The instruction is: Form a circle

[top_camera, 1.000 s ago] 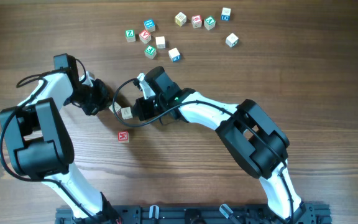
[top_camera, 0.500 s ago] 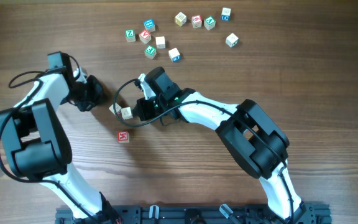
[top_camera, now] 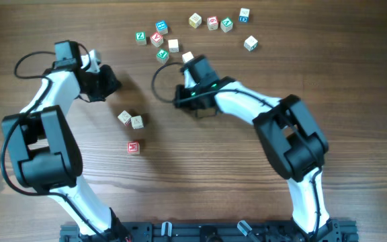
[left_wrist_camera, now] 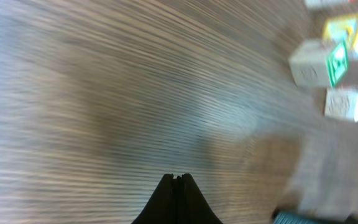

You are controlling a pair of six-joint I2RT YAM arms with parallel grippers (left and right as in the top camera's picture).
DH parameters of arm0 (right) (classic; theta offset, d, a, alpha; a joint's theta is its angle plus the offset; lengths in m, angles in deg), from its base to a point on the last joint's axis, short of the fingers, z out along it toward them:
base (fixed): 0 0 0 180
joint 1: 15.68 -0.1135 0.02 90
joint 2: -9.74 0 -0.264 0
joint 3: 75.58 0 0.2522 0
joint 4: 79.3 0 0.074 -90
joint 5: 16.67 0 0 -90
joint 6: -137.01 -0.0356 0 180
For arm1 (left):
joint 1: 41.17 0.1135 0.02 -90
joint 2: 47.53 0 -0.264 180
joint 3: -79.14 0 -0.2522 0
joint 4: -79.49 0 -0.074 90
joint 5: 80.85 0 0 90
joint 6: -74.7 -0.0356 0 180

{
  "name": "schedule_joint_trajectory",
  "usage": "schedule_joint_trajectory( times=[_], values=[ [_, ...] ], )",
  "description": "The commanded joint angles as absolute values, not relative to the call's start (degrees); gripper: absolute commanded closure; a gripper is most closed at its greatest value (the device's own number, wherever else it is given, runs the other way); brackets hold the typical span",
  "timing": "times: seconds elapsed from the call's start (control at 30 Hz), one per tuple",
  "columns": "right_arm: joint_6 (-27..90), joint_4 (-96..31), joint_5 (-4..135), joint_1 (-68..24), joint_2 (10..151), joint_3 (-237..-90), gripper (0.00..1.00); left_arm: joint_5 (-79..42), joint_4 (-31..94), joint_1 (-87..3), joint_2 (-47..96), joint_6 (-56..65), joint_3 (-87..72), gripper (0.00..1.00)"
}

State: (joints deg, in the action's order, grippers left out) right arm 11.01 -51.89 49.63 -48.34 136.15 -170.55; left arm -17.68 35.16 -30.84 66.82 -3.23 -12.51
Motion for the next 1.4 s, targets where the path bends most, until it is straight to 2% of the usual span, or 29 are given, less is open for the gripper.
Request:
schedule_joint_trajectory(
  times=[0.0, 0.13, 0.3, 0.77, 1.37],
  values=[
    [9.4, -50.5, 54.1, -48.3, 137.8, -169.2, 0.95, -18.9, 35.2, -33.1, 67.5, -9.1, -11.7, 0.96],
    [9.4, -50.7, 54.2, -48.4, 137.8, -169.2, 0.96, -18.2, 32.9, -35.2, 67.5, -12.2, -11.7, 0.96],
    [9.4, -50.7, 54.3, -48.4, 137.8, -169.2, 0.95, -10.4, 28.0, -36.2, 67.5, -12.2, -11.7, 0.96],
    [9.3, -50.6, 54.2, -48.4, 137.8, -169.2, 0.95, -10.2, 19.8, -36.2, 67.5, -13.6, -11.7, 0.96],
    [9.3, -50.7, 54.2, -48.4, 137.8, -169.2, 0.96, -8.8, 18.3, -36.2, 67.5, -13.4, -11.7, 0.96]
  ],
)
